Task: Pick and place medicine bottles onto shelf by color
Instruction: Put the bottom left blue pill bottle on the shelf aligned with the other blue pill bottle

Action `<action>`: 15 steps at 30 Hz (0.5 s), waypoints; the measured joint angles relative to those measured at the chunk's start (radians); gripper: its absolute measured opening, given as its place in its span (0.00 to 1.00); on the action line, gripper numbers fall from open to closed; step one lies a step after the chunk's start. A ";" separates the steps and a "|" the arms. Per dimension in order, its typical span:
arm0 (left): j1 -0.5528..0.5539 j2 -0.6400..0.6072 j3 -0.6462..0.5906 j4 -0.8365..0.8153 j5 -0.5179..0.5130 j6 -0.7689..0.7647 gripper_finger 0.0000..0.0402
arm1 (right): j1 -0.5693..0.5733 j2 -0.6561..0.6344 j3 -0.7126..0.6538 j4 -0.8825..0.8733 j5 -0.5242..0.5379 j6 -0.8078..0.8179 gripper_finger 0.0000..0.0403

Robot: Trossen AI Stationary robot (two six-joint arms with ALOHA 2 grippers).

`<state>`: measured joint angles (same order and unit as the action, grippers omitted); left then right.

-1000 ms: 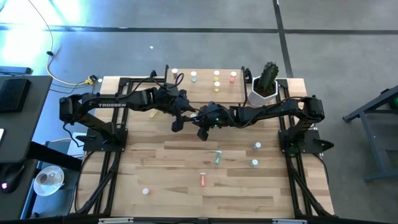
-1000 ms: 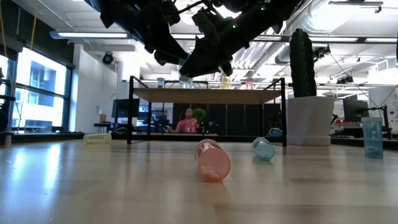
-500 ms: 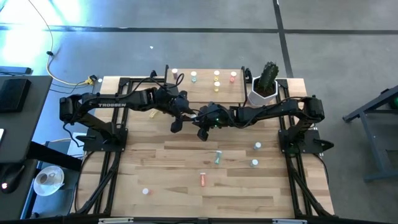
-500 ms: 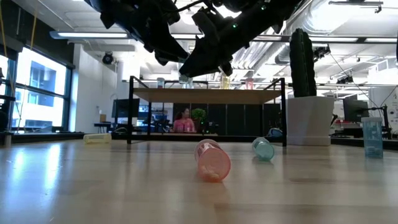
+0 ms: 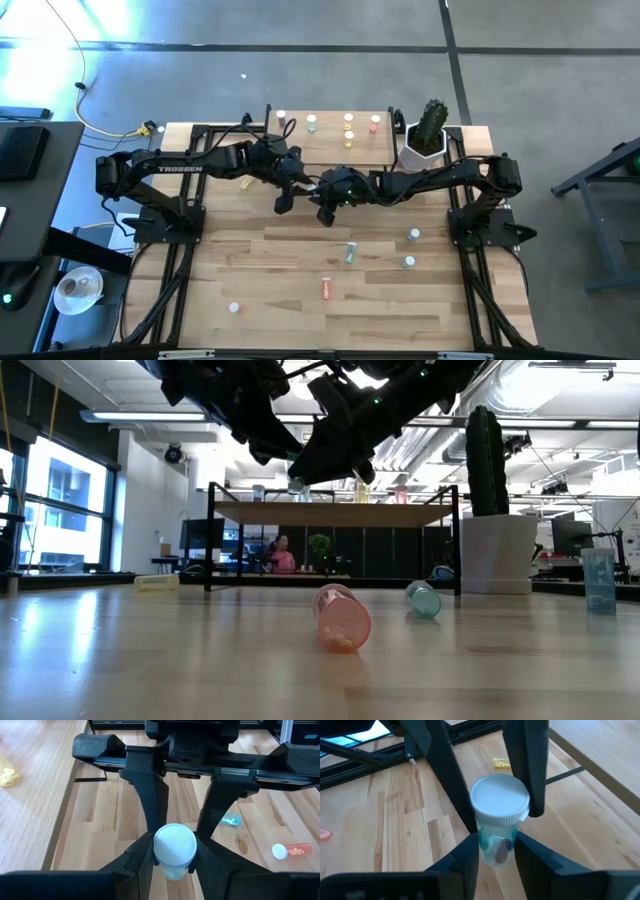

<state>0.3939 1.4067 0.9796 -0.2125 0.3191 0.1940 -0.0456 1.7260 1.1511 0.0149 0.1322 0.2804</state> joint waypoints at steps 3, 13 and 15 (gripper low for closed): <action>0.000 0.000 0.000 0.000 -0.001 0.000 0.29 | 0.000 0.000 0.000 -0.001 -0.002 0.017 0.36; 0.006 0.000 0.000 0.001 -0.074 0.000 0.29 | -0.002 -0.069 0.000 -0.066 -0.001 -0.001 0.46; 0.006 0.000 0.000 0.003 -0.093 0.000 0.29 | -0.004 -0.102 -0.001 -0.093 0.009 -0.002 0.46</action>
<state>0.3996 1.4067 0.9798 -0.2099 0.2259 0.1944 -0.0494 1.6236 1.1503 -0.0783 0.1416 0.2783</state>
